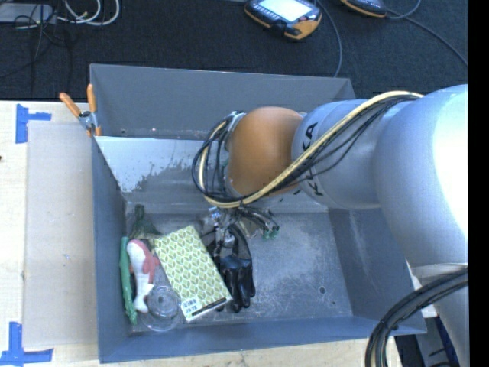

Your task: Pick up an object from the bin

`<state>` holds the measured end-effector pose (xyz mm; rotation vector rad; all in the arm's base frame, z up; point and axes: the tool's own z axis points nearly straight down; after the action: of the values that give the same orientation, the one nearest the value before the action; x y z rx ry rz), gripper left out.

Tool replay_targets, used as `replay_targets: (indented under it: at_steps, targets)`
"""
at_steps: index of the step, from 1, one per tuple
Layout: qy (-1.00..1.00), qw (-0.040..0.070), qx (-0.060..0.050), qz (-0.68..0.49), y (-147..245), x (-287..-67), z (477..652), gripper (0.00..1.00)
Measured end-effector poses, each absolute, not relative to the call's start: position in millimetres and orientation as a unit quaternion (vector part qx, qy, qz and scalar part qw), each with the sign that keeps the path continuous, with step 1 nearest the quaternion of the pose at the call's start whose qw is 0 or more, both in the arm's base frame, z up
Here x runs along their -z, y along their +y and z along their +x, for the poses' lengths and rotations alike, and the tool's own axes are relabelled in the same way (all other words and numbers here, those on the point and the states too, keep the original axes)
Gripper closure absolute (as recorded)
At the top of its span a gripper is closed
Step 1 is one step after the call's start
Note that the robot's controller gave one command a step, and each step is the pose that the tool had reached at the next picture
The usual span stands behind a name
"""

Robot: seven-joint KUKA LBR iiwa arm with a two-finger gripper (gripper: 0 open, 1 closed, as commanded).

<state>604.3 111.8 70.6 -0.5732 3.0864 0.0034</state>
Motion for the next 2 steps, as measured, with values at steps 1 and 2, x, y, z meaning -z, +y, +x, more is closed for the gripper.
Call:
replay_targets:
  at_steps: [1,2]
  targets:
    - [0.983,0.001,-0.001,-0.182,111.6,-70.6,604.3,1.0]
    - [0.983,0.001,-0.002,-0.181,111.6,-70.6,604.3,1.0]
